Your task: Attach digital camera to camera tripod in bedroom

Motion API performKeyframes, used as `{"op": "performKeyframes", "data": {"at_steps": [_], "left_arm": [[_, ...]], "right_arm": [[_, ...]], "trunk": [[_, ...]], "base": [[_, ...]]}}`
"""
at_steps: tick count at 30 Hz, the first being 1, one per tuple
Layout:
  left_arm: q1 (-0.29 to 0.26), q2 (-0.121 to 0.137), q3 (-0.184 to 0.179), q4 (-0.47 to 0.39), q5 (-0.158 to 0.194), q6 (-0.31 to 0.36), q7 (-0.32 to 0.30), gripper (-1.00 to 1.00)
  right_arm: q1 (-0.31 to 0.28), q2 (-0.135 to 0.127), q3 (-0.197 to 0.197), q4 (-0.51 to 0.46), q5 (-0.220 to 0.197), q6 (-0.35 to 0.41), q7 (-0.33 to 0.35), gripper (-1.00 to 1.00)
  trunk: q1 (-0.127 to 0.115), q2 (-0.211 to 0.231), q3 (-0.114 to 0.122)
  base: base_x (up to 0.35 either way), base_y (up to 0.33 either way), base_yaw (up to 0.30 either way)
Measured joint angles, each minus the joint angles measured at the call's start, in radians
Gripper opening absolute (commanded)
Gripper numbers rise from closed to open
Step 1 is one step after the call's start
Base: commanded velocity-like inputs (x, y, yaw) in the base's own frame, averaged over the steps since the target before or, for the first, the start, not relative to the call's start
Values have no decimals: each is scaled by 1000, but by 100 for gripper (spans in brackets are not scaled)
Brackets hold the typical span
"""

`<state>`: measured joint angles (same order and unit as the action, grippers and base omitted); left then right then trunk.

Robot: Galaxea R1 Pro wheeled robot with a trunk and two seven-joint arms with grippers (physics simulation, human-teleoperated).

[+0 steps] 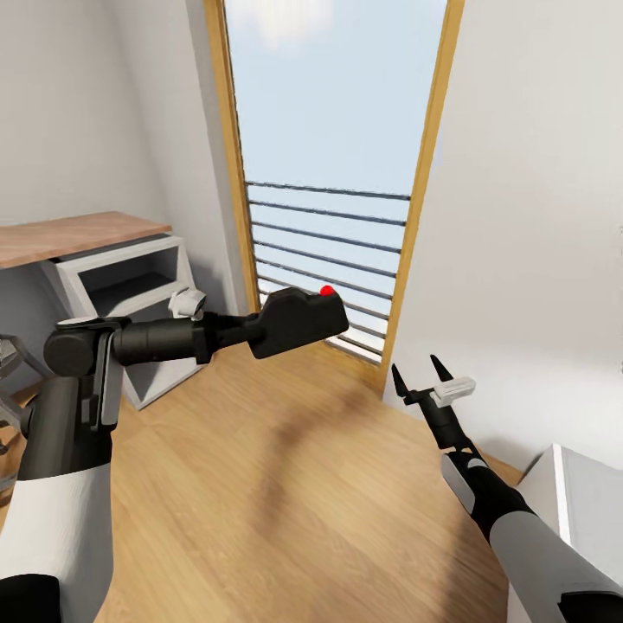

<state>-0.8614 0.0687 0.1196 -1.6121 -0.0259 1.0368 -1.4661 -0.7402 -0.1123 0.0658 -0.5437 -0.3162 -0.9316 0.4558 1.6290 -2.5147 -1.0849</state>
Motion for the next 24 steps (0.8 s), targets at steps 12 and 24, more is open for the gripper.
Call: {"op": "performKeyframes", "data": {"at_steps": [12,24], "left_arm": [[0,0,0,0,0,0,0,-100],[0,0,0,0,0,0,0,-100]], "right_arm": [[0,0,0,1,0,1,0,100],[0,0,0,1,0,0,1,100]], "trunk": [[-5,3,46],[-11,6,93]], "base": [[0,0,0],[0,0,0]]}}
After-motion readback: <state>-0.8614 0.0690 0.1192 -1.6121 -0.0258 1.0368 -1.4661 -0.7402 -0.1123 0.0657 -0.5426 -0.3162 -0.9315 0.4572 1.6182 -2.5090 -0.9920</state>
